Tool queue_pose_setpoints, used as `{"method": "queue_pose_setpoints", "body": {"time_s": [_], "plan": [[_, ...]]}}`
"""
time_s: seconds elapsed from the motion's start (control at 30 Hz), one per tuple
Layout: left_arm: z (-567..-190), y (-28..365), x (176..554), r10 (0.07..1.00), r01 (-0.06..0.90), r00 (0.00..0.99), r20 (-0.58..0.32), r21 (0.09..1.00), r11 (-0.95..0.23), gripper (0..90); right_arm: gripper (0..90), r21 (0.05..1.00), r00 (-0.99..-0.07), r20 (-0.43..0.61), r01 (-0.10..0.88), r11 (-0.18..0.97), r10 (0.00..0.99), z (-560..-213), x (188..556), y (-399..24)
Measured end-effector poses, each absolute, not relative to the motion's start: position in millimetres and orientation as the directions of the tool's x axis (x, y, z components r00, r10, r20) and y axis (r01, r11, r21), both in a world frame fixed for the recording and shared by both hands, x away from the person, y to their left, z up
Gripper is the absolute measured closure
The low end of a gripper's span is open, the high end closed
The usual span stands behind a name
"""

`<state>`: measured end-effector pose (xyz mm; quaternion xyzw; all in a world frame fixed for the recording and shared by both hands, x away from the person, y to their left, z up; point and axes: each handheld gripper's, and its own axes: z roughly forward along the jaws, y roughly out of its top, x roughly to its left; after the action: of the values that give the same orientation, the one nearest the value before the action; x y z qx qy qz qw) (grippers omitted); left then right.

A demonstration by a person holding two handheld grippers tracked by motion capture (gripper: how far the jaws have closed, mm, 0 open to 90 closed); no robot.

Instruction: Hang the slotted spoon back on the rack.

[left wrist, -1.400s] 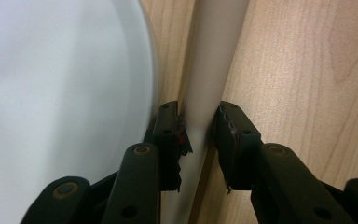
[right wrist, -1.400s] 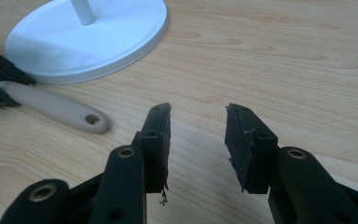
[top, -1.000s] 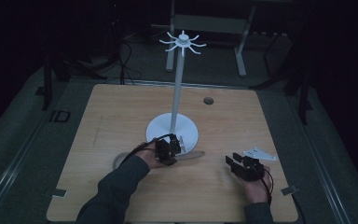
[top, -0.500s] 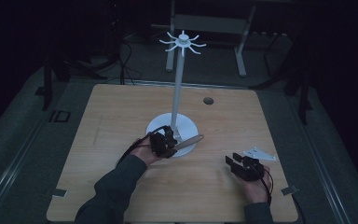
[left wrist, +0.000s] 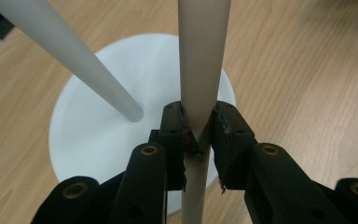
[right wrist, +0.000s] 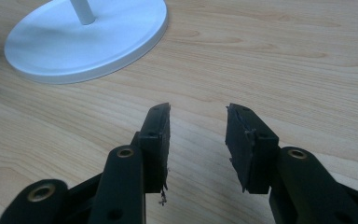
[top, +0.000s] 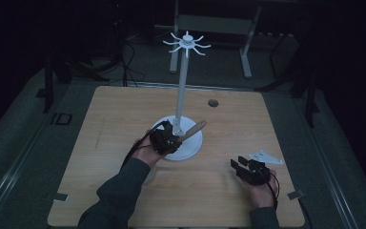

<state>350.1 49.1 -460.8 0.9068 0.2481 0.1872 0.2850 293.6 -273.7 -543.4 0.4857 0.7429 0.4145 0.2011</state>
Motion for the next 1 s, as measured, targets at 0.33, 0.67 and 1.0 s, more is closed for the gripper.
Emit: {"method": "queue_pose_setpoints", "body": {"time_s": [0.33, 0.67, 1.0], "plan": [[-446, 53, 346, 0.647, 0.359, 0.733, 0.212, 0.687, -0.632, 75.2, 59.7, 0.812, -0.446, 0.107, 0.555, 0.181, 0.889, -543, 293, -274], [-435, 54, 342, 0.707, 0.341, 0.665, 0.24, 0.745, -0.574, 75.2, 59.6, 0.813, -0.444, 0.109, 0.555, 0.177, 0.889, -543, 293, -275], [-429, 50, 337, 0.722, 0.31, 0.642, 0.258, 0.774, -0.552, 75.2, 59.5, 0.813, -0.444, 0.111, 0.555, 0.176, 0.889, -543, 293, -275]]}}
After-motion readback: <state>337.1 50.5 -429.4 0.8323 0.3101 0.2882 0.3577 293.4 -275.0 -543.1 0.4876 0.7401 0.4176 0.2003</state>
